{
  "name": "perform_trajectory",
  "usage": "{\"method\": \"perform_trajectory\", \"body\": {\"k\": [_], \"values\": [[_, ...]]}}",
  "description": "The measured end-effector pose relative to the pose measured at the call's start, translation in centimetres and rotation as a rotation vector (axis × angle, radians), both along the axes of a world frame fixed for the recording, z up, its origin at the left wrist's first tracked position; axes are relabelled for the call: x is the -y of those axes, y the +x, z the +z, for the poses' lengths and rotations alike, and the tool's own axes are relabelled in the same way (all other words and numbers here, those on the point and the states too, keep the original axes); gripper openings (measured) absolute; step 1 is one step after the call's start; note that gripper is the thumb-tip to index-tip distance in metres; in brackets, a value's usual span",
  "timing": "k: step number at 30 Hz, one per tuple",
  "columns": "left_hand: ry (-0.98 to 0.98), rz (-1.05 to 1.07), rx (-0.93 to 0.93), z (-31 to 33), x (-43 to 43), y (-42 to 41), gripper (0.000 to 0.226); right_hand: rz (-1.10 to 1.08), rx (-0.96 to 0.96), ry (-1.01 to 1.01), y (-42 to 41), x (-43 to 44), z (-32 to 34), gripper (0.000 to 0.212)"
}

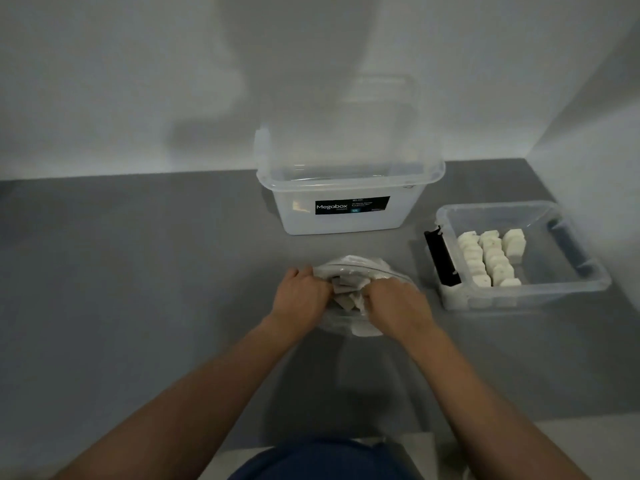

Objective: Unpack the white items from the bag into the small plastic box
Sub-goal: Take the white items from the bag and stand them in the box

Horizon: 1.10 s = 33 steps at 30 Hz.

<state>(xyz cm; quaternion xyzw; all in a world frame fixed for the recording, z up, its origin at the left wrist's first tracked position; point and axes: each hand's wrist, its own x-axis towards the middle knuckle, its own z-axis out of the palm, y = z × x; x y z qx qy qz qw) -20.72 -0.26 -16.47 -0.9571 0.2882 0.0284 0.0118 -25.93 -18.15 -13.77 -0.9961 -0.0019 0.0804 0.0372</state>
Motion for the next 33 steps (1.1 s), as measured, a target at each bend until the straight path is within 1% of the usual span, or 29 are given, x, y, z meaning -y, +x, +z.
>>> {"method": "perform_trajectory", "body": {"k": [3,5,6,8,10,13,17,19,22,27,30,33], "values": [[0.012,0.053,-0.015,0.1,0.3,1.2,0.017,-0.065,-0.051,-0.005,0.5,0.5,0.3,0.026],[-0.022,-0.027,0.014,0.8,1.0,1.5,0.013,-0.089,-0.042,0.019,0.6,0.3,0.4,0.022],[-0.055,-0.091,0.016,1.0,1.5,1.6,0.014,-0.096,-0.028,0.034,0.5,0.1,0.5,0.02],[-0.108,-0.185,-0.007,1.1,2.1,1.6,0.028,-0.106,0.016,0.07,0.3,-0.3,0.6,0.019],[-0.107,-0.209,-0.03,0.7,2.4,1.9,0.036,-0.107,0.027,0.081,0.1,-0.5,0.9,0.023],[-0.088,-0.187,-0.081,0.1,2.3,2.4,0.033,-0.121,0.012,0.089,-0.4,-0.5,1.2,0.028],[-0.124,-0.195,-0.099,0.0,1.7,2.9,0.031,-0.163,0.028,0.099,-0.7,-0.3,1.7,0.025],[-0.155,-0.173,-0.121,0.2,1.3,3.0,0.027,-0.186,0.035,0.135,-0.7,-0.3,1.9,0.025],[-0.259,-0.131,-0.13,0.4,0.7,3.0,0.021,-0.209,0.067,0.21,-0.6,-0.3,2.2,0.03],[-0.428,-0.071,-0.2,0.4,-1.0,2.8,0.022,-0.19,0.031,0.258,-0.8,-0.3,2.6,0.037],[-0.49,-0.047,-0.233,0.1,-1.7,3.0,0.021,-0.167,-0.03,0.204,-0.3,-0.7,2.6,0.039],[-0.594,0.006,-0.273,0.2,-2.3,3.0,0.016,-0.13,-0.031,0.139,0.7,-1.7,2.3,0.039]]}}
